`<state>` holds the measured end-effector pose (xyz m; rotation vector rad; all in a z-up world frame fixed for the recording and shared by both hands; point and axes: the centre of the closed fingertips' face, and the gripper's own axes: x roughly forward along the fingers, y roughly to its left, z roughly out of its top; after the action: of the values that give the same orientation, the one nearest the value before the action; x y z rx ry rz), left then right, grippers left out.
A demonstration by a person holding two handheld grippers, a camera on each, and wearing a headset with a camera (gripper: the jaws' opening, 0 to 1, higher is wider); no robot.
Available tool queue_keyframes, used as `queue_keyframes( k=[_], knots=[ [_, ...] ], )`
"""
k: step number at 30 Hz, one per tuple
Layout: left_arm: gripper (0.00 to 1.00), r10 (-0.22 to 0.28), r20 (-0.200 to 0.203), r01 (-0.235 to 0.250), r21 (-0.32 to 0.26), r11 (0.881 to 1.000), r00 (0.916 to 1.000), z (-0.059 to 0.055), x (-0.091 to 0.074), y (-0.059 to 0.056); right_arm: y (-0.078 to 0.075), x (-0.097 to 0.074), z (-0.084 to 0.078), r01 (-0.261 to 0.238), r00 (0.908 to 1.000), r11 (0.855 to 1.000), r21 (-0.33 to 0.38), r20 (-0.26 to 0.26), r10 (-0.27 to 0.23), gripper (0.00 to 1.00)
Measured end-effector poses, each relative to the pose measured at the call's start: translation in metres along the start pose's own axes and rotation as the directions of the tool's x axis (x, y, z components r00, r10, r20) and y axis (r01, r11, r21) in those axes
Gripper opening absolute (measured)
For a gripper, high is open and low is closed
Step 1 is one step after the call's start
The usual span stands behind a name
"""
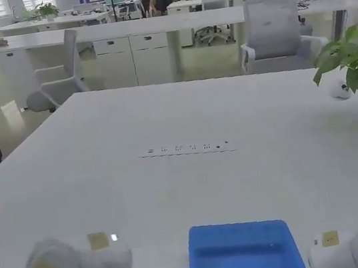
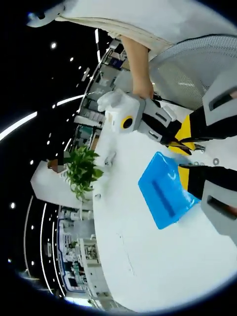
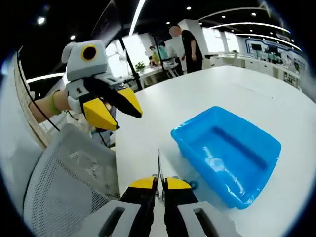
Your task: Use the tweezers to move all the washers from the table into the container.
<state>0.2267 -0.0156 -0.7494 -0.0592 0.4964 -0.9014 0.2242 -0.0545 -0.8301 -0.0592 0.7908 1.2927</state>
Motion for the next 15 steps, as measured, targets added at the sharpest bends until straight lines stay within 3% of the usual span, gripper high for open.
queue_keyframes(
  k=[3,5,8,10,11,13,14,15],
  knots=[
    [0.29,0.089,0.065,-0.089,-0.002,0.996,0.994,0.0,-0.017,0.008,-0.001,-0.002,0.002,-0.009,0.9991,0.998,0.062,0.043,0.006,0.02],
    [0.37,0.15,0.102,-0.151,0.001,0.988,0.9834,0.001,-0.027,0.012,-0.001,-0.006,0.005,-0.013,0.9979,0.997,0.072,0.063,0.009,0.02],
    [0.49,0.228,0.157,-0.231,-0.005,0.973,0.9608,0.003,-0.038,0.016,0.002,-0.013,0.012,-0.02,0.9959,0.996,0.091,0.09,0.012,0.02],
    [0.58,0.293,0.192,-0.297,-0.012,0.955,0.9364,0.004,-0.043,0.022,0.003,-0.019,0.018,-0.018,0.9939,0.995,0.096,0.11,0.008,0.02],
    [0.62,0.346,0.2,-0.35,-0.014,0.937,0.9168,0.002,-0.044,0.028,0.003,-0.023,0.023,-0.017,0.992,0.995,0.103,0.126,0.004,0.02],
    [0.71,0.397,0.19,-0.403,-0.01,0.915,0.8978,-0.004,-0.044,0.035,0.0,-0.029,0.029,-0.005,0.9902,0.994,0.11,0.139,-0.011,0.02],
    [0.76,0.407,0.191,-0.415,0.001,0.91,0.8931,-0.005,-0.043,0.037,-0.001,-0.032,0.031,0.003,0.9899,0.994,0.108,0.141,-0.019,0.02],
    [0.8,0.431,0.188,-0.444,0.029,0.896,0.8824,-0.006,-0.044,0.041,-0.002,-0.034,0.032,0.015,0.9897,0.995,0.098,0.14,-0.028,0.02]
  ],
)
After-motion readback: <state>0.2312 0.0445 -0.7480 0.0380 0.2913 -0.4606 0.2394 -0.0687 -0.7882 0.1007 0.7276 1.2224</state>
